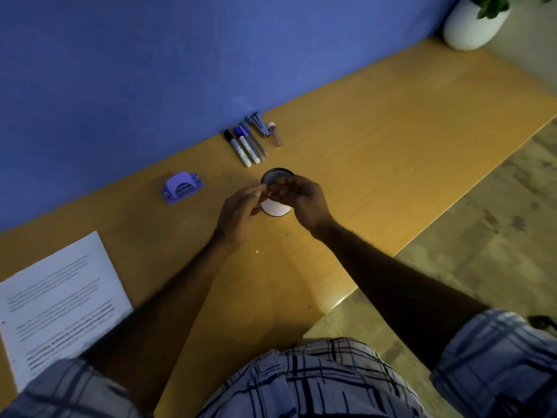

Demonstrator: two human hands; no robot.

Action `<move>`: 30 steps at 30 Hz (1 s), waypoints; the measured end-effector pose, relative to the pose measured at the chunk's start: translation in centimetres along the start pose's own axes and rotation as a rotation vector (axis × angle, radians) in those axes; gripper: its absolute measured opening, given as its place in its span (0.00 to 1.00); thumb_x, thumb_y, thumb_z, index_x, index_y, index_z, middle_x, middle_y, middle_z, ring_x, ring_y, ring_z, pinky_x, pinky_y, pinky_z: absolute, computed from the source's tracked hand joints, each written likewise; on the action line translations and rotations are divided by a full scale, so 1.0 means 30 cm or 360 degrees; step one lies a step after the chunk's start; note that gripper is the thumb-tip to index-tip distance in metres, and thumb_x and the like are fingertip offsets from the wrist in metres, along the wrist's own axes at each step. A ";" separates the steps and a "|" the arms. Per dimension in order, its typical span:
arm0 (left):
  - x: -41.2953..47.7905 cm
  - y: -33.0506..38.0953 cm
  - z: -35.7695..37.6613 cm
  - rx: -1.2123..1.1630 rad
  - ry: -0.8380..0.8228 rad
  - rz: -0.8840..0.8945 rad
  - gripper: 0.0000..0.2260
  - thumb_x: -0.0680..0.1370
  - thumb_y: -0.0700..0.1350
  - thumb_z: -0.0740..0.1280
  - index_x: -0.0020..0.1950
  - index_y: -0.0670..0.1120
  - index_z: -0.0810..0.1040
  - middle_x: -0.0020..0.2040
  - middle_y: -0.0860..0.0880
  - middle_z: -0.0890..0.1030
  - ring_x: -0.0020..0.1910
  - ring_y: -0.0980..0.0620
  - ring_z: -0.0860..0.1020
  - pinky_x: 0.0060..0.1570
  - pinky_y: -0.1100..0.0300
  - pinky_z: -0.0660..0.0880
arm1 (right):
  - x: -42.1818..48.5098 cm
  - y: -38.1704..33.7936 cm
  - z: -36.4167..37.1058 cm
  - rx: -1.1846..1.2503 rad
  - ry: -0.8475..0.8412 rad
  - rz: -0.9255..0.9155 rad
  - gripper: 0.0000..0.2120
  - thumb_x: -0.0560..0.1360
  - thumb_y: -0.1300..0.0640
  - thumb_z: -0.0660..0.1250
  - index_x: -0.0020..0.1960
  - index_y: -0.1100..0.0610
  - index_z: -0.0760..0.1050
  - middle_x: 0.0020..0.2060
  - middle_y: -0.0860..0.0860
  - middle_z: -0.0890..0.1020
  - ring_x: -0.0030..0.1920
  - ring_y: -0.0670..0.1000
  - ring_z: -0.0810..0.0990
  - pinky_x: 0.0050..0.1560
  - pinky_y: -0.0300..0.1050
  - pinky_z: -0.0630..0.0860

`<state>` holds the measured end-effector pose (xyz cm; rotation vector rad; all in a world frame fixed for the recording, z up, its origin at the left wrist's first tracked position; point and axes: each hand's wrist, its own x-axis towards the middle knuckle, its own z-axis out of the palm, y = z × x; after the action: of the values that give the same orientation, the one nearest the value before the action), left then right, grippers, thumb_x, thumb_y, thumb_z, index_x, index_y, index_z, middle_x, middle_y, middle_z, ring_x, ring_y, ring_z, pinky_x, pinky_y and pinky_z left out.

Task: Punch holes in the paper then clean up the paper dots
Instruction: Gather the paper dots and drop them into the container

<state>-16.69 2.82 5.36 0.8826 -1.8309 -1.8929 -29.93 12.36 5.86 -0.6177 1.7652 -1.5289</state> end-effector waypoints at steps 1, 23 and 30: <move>0.027 0.018 0.007 0.0022 -0.0014 0.0035 0.15 0.83 0.42 0.55 0.65 0.43 0.77 0.62 0.44 0.80 0.61 0.52 0.78 0.55 0.60 0.76 | 0.018 -0.022 -0.015 -0.0027 0.0014 -0.0013 0.14 0.74 0.73 0.62 0.55 0.62 0.78 0.52 0.61 0.83 0.54 0.61 0.83 0.59 0.57 0.78; -0.141 -0.229 -0.155 0.1410 0.0017 0.0097 0.18 0.80 0.46 0.64 0.68 0.41 0.73 0.68 0.44 0.75 0.67 0.46 0.73 0.66 0.49 0.69 | -0.106 0.221 0.012 -0.1395 -0.0459 -0.0512 0.09 0.76 0.57 0.69 0.54 0.60 0.81 0.48 0.55 0.83 0.48 0.54 0.78 0.50 0.48 0.75; -0.231 -0.251 -0.205 0.1388 0.0106 -0.0100 0.22 0.76 0.52 0.59 0.63 0.41 0.78 0.62 0.42 0.78 0.63 0.43 0.75 0.62 0.44 0.71 | -0.118 0.301 0.088 -0.1571 -0.0582 -0.0286 0.09 0.76 0.54 0.68 0.52 0.58 0.80 0.50 0.55 0.81 0.53 0.58 0.77 0.53 0.53 0.75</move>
<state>-6.32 3.38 -0.54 1.2333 -2.6308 -1.0116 -24.82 14.98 -2.37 -1.4462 2.1221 -0.4786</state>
